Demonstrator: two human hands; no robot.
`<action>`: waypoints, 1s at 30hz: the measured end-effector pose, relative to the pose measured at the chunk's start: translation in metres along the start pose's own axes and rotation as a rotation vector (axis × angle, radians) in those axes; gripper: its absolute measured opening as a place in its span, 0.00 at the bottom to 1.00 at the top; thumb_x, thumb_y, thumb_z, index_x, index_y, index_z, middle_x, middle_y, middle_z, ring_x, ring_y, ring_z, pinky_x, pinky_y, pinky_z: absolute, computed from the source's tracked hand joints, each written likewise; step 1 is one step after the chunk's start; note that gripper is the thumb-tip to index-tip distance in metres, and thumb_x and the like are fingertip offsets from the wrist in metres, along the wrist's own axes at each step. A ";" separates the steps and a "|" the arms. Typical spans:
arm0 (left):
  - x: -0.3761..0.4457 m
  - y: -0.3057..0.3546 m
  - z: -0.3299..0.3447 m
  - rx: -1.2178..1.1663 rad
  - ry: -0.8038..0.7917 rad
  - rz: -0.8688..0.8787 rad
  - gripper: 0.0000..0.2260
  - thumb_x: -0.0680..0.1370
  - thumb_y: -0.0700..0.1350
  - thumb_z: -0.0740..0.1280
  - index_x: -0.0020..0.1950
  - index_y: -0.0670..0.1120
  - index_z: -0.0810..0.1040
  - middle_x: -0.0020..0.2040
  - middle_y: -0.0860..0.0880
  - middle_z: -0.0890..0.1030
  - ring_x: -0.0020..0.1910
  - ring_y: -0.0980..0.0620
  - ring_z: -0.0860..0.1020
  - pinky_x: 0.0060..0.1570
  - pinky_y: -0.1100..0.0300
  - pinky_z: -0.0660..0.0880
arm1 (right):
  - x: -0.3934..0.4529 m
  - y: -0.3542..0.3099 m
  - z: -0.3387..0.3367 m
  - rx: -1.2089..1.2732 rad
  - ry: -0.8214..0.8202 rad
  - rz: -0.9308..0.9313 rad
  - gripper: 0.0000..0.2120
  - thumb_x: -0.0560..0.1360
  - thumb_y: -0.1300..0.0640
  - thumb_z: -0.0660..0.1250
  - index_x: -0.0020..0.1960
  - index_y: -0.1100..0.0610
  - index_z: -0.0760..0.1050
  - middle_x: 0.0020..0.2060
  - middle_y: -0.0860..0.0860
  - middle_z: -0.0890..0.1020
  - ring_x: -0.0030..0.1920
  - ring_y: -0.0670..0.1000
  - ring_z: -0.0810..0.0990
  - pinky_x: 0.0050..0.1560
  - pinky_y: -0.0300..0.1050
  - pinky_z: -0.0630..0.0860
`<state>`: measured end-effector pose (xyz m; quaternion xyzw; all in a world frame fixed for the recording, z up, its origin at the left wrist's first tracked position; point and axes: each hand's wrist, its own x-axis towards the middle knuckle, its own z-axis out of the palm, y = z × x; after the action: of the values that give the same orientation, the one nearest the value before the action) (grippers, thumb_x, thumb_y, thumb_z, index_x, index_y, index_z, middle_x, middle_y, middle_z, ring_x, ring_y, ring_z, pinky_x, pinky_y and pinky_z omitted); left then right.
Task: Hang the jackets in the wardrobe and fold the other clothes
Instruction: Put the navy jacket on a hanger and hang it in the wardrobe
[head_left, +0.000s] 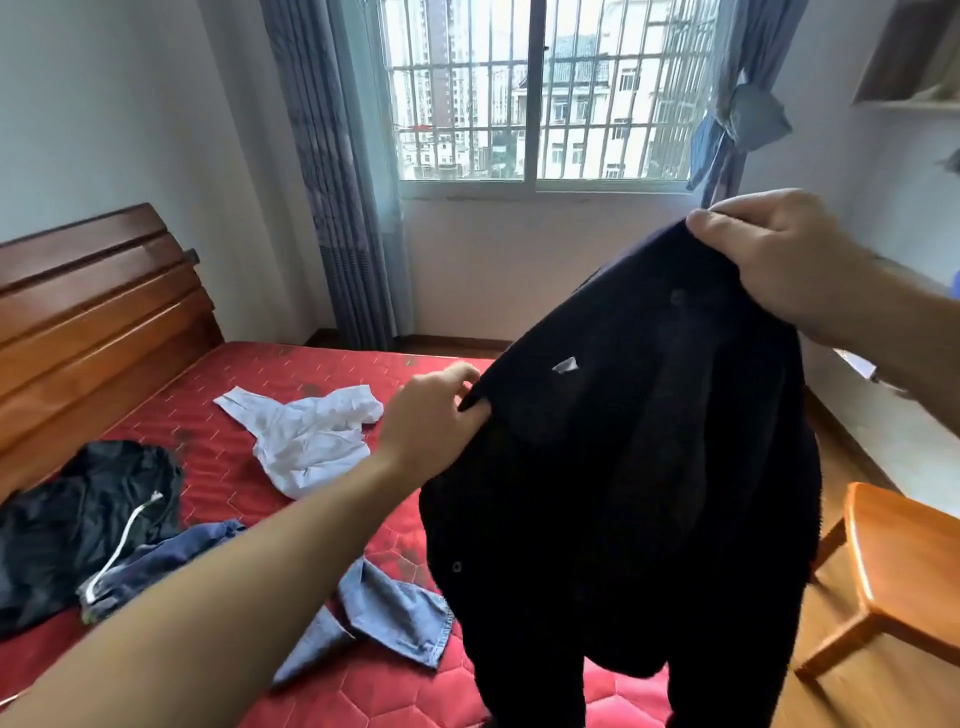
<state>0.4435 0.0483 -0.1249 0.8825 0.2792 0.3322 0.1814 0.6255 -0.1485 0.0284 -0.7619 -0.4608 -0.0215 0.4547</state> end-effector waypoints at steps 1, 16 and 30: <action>0.010 0.004 -0.008 0.020 -0.005 0.009 0.11 0.76 0.54 0.65 0.53 0.50 0.80 0.43 0.49 0.85 0.43 0.44 0.82 0.44 0.50 0.78 | 0.000 0.003 -0.004 0.002 0.008 -0.002 0.18 0.81 0.51 0.60 0.46 0.64 0.80 0.41 0.64 0.81 0.39 0.60 0.79 0.45 0.52 0.78; 0.101 0.066 -0.114 0.034 0.174 0.376 0.09 0.78 0.52 0.66 0.53 0.48 0.77 0.38 0.45 0.79 0.36 0.46 0.76 0.39 0.55 0.72 | -0.018 0.036 -0.018 -0.470 0.185 -0.161 0.28 0.70 0.40 0.70 0.63 0.51 0.67 0.51 0.58 0.82 0.50 0.63 0.80 0.53 0.51 0.74; 0.039 -0.055 -0.069 0.734 -0.319 0.093 0.11 0.74 0.49 0.66 0.55 0.51 0.75 0.53 0.47 0.81 0.52 0.41 0.79 0.43 0.54 0.70 | -0.022 0.049 0.059 -0.889 -0.283 0.230 0.05 0.71 0.52 0.66 0.46 0.49 0.74 0.42 0.51 0.77 0.42 0.57 0.75 0.40 0.46 0.70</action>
<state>0.3995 0.1246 -0.0846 0.9408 0.3074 0.0772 -0.1200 0.6251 -0.1297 -0.0492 -0.9239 -0.3771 -0.0623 0.0170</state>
